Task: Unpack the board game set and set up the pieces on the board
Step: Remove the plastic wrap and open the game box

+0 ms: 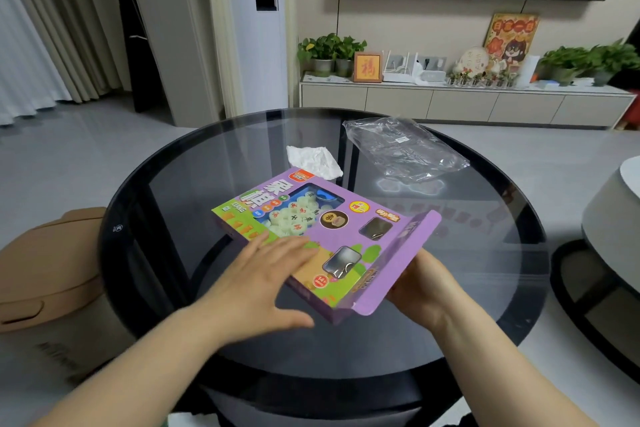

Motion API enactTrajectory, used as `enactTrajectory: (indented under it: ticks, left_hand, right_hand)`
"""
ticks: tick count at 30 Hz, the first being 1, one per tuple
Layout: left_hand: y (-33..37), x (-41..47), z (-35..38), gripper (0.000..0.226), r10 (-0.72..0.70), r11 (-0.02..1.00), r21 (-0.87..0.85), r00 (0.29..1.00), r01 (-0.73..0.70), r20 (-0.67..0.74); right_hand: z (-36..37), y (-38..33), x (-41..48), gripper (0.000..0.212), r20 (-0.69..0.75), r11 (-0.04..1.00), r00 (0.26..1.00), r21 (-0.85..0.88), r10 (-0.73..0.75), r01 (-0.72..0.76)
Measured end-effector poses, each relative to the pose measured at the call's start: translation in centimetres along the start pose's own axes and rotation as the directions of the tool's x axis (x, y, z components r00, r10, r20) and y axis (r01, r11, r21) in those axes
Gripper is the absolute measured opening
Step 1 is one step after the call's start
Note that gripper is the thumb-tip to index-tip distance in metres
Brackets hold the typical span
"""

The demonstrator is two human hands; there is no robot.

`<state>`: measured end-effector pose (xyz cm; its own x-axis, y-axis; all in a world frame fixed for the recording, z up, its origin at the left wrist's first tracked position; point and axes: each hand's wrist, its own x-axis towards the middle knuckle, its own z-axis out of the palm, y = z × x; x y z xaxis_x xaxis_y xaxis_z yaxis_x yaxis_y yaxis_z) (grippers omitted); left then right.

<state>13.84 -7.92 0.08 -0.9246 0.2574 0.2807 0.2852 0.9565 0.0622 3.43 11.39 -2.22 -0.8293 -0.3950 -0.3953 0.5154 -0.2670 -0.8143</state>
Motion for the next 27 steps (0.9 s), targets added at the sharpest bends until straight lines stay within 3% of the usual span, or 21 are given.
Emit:
enactTrajectory:
  ticks: [3, 6, 12, 17, 22, 25, 27]
  left_hand:
    - [-2.3, 1.0, 0.3, 0.116, -0.106, 0.992, -0.045, 0.980, 0.115, 0.171]
    - [-3.1, 1.8, 0.8, 0.127, -0.096, 0.994, -0.038, 0.979, 0.104, 0.181]
    - [-2.9, 1.0, 1.5, 0.084, -0.085, 0.996, 0.044, 0.993, 0.082, 0.083]
    - [-3.4, -1.2, 1.7, 0.068, -0.209, 0.972, 0.113, 0.978, 0.208, -0.001]
    - [-3.5, -1.7, 0.6, 0.049, -0.173, 0.969, 0.158, 0.979, 0.189, -0.109]
    - [-3.5, -1.4, 0.3, 0.045, -0.202, 0.973, 0.071, 0.962, 0.218, -0.183]
    - [-3.2, -0.9, -0.1, 0.045, -0.377, 0.926, -0.088, 0.902, 0.366, -0.210]
  right_hand:
    - [-0.3, -0.1, 0.4, 0.036, -0.019, 1.000, 1.000, 0.010, 0.007, -0.007]
    - [-0.7, -0.2, 0.6, 0.038, -0.084, 0.999, 0.996, 0.035, 0.015, -0.012]
    - [-1.0, -0.8, -0.4, 0.026, -0.142, 0.999, 0.989, 0.006, -0.044, 0.045]
    - [-2.5, -2.0, -1.3, 0.023, -0.243, 0.995, 0.967, -0.077, -0.073, 0.056]
    - [-4.5, -3.5, -1.5, 0.038, -0.336, 0.994, 0.937, -0.070, -0.098, 0.079]
    - [-4.8, -4.1, -1.7, 0.018, -0.351, 0.993, 0.930, -0.091, -0.106, 0.079]
    - [-4.9, -4.5, -2.1, 0.017, -0.343, 0.991, 0.933, -0.114, -0.111, 0.076]
